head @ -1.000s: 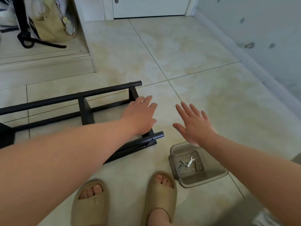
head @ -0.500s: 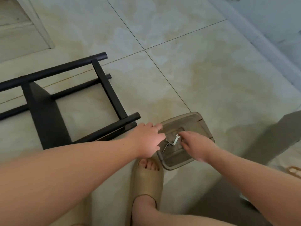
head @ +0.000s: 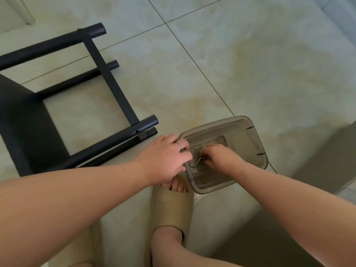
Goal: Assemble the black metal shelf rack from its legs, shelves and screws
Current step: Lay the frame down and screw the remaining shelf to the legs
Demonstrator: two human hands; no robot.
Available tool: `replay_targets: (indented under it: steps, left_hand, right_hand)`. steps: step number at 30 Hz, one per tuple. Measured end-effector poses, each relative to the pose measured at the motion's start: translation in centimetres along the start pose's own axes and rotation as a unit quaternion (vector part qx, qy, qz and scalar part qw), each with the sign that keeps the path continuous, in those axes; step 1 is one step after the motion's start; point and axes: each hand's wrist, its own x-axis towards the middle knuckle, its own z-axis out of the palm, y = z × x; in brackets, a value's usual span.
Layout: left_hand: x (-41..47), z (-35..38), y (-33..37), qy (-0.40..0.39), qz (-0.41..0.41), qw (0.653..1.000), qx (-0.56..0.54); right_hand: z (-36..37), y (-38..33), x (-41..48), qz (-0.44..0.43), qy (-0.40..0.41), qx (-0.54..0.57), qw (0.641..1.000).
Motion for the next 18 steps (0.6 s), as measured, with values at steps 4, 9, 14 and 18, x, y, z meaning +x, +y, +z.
replay_targets:
  steps: [4,9,14,18]
  left_hand:
    - [0.0,0.0,0.0,0.001,-0.001,1.0,0.004]
    - [0.1,-0.1,0.0,0.004,-0.001,1.0,0.002]
    - [0.1,-0.3,0.0,0.005,0.005,1.0,0.005]
    - [0.2,-0.3,0.1,-0.003,0.003,1.0,0.023]
  right_hand:
    - [0.3,0.1,0.8,0.001,0.019,-0.001,1.0]
    - [0.7,0.3,1.3,0.038,0.067,0.032,0.997]
    - [0.8,0.7,1.5,0.063,0.09,0.059,0.992]
    - [0.8,0.5,1.4,0.084,0.089,0.081,0.989]
